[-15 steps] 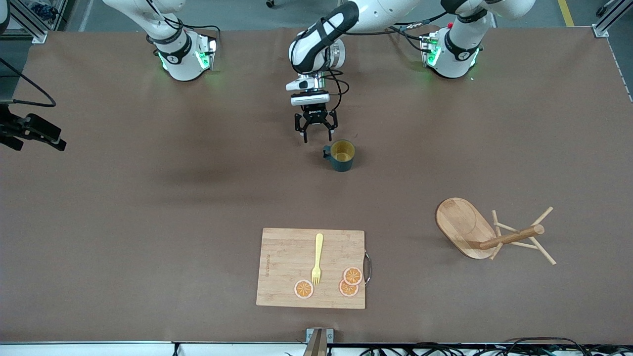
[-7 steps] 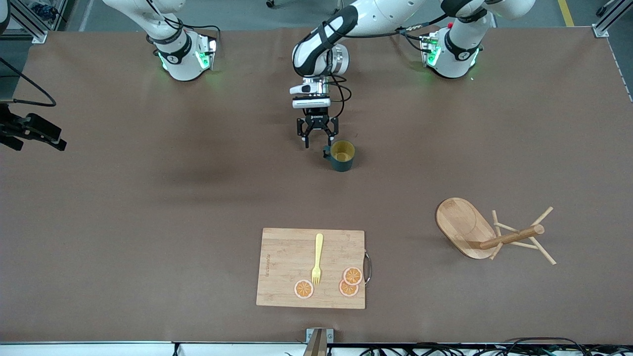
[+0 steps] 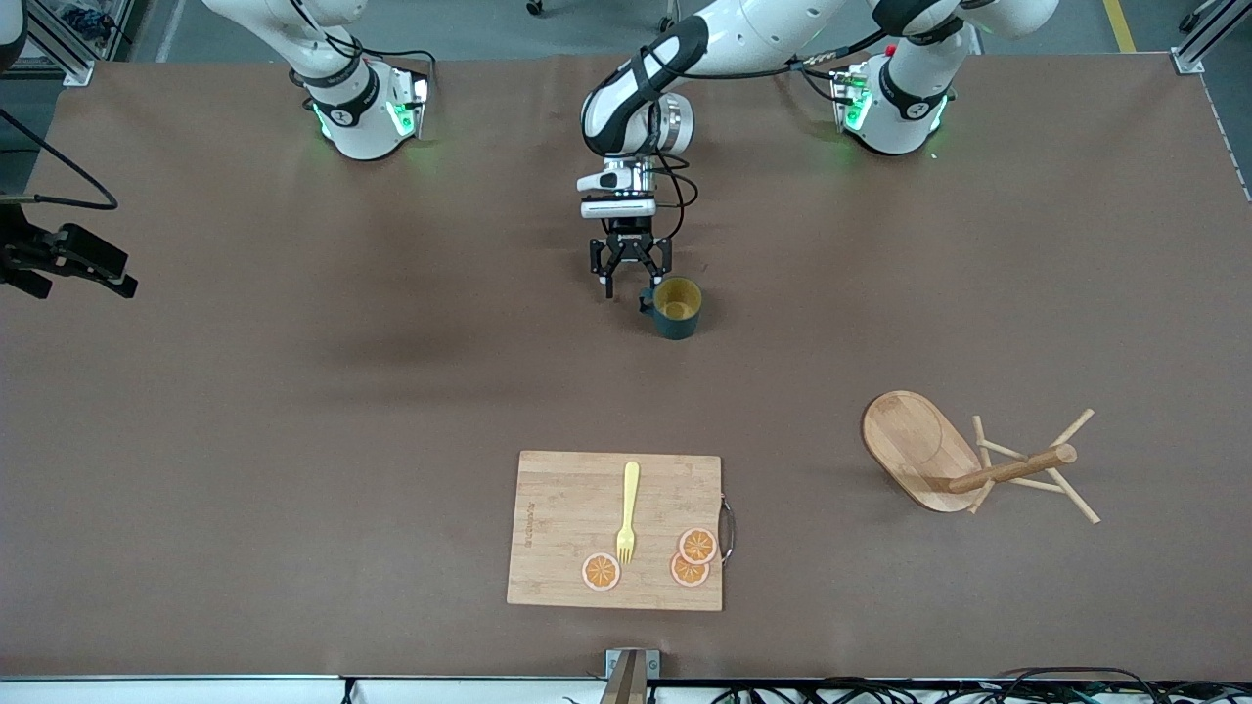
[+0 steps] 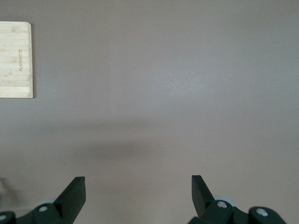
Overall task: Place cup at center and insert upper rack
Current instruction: 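Lower the left gripper onto the teal mug's handle, then close the left gripper on the mug handle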
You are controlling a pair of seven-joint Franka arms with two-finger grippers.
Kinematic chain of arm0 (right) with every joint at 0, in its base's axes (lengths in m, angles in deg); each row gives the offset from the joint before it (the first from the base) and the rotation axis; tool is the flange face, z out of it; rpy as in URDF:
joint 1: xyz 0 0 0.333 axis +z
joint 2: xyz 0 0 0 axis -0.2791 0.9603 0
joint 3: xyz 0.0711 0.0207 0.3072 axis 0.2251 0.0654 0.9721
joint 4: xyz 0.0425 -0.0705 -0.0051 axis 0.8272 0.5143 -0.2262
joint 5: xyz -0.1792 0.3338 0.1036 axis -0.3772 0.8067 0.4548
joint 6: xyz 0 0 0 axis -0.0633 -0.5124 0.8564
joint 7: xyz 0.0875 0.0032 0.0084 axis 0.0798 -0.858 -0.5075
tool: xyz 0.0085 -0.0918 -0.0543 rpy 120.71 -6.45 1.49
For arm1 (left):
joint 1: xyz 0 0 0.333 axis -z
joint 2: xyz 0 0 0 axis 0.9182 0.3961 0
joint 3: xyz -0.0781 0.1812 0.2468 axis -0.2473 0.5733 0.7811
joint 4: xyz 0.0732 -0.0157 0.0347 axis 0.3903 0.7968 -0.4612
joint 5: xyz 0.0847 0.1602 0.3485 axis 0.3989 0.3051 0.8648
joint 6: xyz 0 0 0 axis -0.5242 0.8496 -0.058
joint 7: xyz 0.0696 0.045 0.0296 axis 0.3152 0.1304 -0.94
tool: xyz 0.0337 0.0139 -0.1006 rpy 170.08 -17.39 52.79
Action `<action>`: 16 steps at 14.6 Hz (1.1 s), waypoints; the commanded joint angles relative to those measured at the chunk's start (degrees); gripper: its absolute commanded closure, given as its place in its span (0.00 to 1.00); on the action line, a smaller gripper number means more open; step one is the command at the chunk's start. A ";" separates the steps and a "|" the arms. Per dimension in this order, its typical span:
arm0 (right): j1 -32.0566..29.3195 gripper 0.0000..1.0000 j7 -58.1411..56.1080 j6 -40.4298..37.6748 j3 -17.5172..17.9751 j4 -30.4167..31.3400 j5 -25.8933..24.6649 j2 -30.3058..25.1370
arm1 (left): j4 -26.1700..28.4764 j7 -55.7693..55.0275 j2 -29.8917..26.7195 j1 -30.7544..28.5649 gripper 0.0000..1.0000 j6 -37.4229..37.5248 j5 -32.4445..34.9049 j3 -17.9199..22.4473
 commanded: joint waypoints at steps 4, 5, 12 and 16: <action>-0.12 0.00 0.00 0.06 -0.28 0.02 -1.59 -0.48 | -0.01 -0.69 -0.08 0.39 0.19 0.20 3.56 0.99; -0.04 0.00 0.08 0.06 -0.28 0.02 -1.59 -0.48 | -0.01 -0.69 0.00 0.39 0.19 0.20 3.56 1.08; 0.23 0.00 0.00 -0.38 -0.19 0.02 -1.59 -0.48 | -1.24 -0.96 0.88 0.30 0.21 -0.07 5.93 1.78; 0.23 0.00 0.08 -0.20 -0.19 0.02 -1.50 -0.39 | -2.20 -1.04 1.76 0.30 0.32 -0.07 5.93 1.78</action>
